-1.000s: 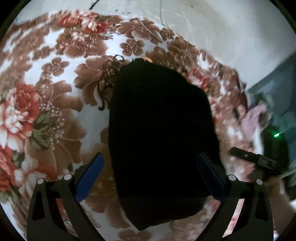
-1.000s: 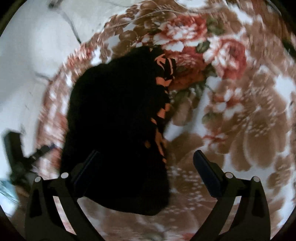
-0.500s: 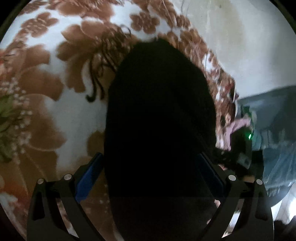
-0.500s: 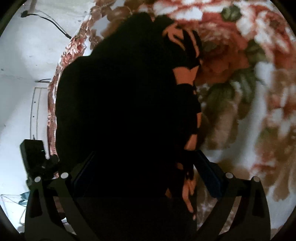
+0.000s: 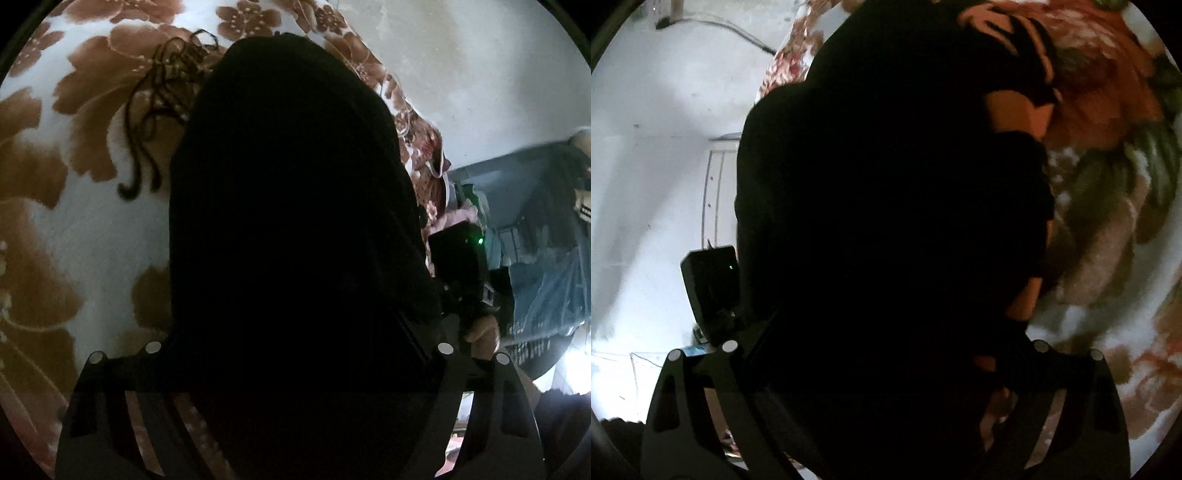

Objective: Fold large clothes

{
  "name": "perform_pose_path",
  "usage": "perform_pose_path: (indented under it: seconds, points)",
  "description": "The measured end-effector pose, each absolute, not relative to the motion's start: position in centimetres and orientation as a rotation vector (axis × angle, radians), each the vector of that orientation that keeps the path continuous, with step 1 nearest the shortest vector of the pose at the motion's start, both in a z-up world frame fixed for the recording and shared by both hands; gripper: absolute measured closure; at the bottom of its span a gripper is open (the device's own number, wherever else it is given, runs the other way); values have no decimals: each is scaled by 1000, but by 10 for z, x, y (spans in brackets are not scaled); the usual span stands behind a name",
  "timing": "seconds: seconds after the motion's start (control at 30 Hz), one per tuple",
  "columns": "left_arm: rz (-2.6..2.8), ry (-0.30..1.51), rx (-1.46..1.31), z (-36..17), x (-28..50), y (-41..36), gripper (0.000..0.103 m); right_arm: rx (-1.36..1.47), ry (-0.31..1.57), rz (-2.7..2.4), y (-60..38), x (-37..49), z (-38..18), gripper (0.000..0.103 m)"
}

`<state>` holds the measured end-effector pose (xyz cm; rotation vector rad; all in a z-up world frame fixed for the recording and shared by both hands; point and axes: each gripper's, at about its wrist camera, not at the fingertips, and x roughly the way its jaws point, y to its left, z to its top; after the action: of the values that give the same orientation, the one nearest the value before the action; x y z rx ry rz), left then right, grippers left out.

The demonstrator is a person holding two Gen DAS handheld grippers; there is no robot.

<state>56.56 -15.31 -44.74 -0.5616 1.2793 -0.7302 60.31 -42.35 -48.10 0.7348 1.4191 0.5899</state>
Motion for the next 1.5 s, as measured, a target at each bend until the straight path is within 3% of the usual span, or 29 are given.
perform_pose_path:
  seconds: [0.2, 0.27, 0.33, 0.4, 0.63, 0.77, 1.2, 1.5]
  points:
    - [-761, 1298, -636, -481, 576, -160, 16, 758, 1451, 584, -411, 614, -498, 11]
    - [-770, 1307, -619, -478, 577, -162, 20, 791, 1450, 595, -413, 614, -505, 16]
    - [-763, 1315, -609, -469, 576, -166, 33, 795, 1455, 587, -414, 611, -497, 42]
    - [-783, 1299, -607, -453, 570, -172, 39, 732, 1444, 587, -410, 609, -476, 52]
    - [-686, 1278, -727, -478, 563, -178, 39, 843, 1410, 566, -412, 605, -502, 52]
    - [-741, 1315, -642, -442, 559, -191, 54, 673, 1370, 506, -399, 595, -460, 60]
    - [-960, 1235, -448, -332, 473, -218, 55, 712, 1233, 517, -409, 478, -376, 62]
    - [-1201, 1292, -268, -301, 383, -331, 55, 827, 1083, 297, -468, 327, -339, 62]
